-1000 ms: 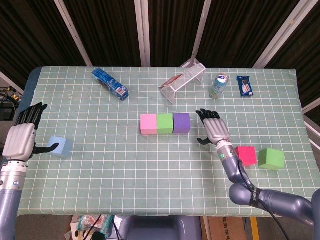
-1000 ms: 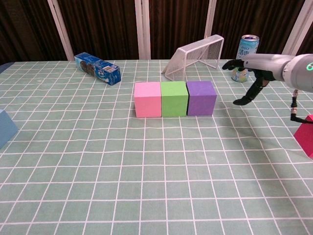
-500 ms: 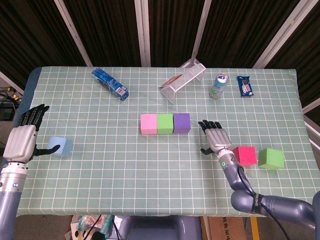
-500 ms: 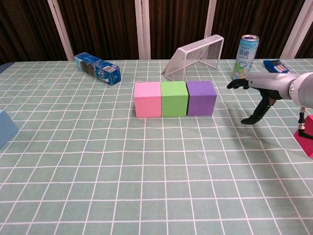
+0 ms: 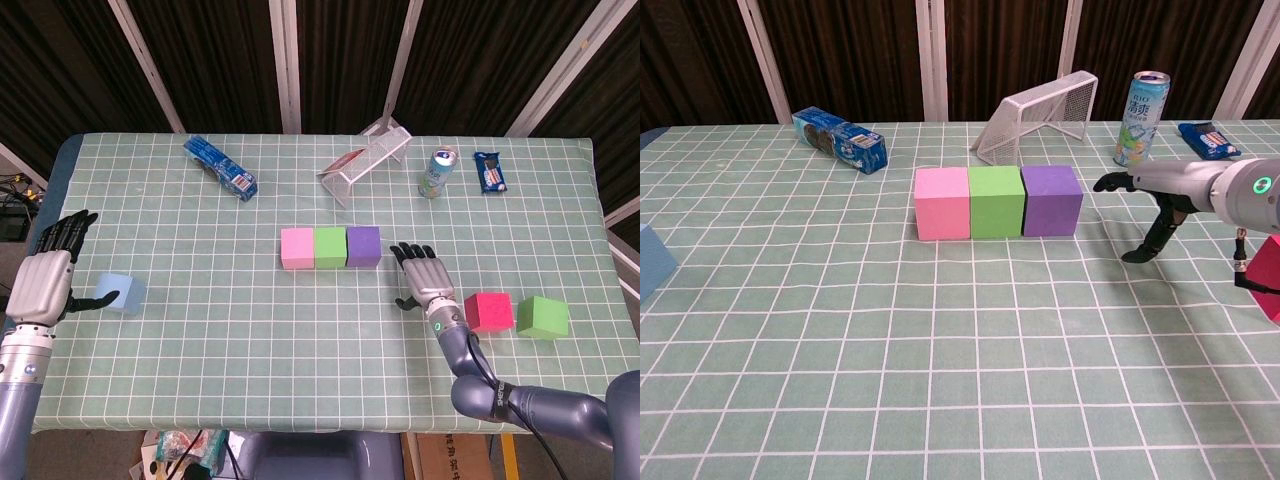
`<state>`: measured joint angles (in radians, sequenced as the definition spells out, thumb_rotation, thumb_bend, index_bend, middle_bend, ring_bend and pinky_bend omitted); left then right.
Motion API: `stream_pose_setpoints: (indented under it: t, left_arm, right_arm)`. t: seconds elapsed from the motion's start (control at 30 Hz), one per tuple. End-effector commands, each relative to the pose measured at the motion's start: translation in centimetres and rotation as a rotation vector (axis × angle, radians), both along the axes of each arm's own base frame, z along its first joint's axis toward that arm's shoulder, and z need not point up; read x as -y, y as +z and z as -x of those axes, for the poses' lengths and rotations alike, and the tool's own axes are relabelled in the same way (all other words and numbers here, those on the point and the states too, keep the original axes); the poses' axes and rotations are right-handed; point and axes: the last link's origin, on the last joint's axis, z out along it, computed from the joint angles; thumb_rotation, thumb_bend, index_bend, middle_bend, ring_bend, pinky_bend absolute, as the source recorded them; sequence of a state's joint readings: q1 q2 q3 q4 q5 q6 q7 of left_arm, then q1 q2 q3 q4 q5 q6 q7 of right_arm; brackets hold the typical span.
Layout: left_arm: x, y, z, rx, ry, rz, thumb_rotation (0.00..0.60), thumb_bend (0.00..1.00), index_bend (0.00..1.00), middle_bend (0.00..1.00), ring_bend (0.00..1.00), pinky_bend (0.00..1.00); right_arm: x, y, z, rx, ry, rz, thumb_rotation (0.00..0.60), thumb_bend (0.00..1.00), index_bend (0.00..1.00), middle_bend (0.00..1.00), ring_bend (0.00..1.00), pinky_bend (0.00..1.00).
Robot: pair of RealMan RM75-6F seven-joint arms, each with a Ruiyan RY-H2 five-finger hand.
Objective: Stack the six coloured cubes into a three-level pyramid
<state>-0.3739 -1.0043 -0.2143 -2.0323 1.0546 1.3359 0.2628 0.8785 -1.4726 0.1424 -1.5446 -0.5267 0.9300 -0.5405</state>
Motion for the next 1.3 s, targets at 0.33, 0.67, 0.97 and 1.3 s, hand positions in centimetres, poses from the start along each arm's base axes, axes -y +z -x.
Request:
stream_pose_setpoints:
  t: [0.33,0.67,0.97,1.3]
  left_arm:
    - [0.1,0.0,-0.1,0.000,-0.004,0.001,0.600,0.08,0.00,0.03,0.00,0.05]
    - [0.2,0.2,-0.1,0.003,-0.004,-0.003,0.600,0.08,0.00,0.03,0.00,0.05]
    - [0.1,0.3,0.0,0.004,-0.003,-0.005,0.600,0.08,0.00,0.03,0.00,0.05]
    - [0.2,0.3,0.0,0.005,-0.002,-0.003,0.600,0.08,0.00,0.03,0.00,0.05]
  right_arm:
    - [0.0,-1.1,-0.9,0.019,0.012,-0.022,0.600,0.30,0.00,0.05,0.00,0.00]
    - [0.2,-1.5,-1.3,0.027,0.012,-0.025,0.600,0.30,0.00,0.05,0.00,0.00]
    - [0.0,-1.9,-1.4,0.032,0.013,-0.033,0.600,0.30,0.00,0.05,0.00,0.00]
    - [0.2,-1.6,-1.1,0.019,0.009,-0.015,0.600,0.30,0.00,0.05,0.00,0.00]
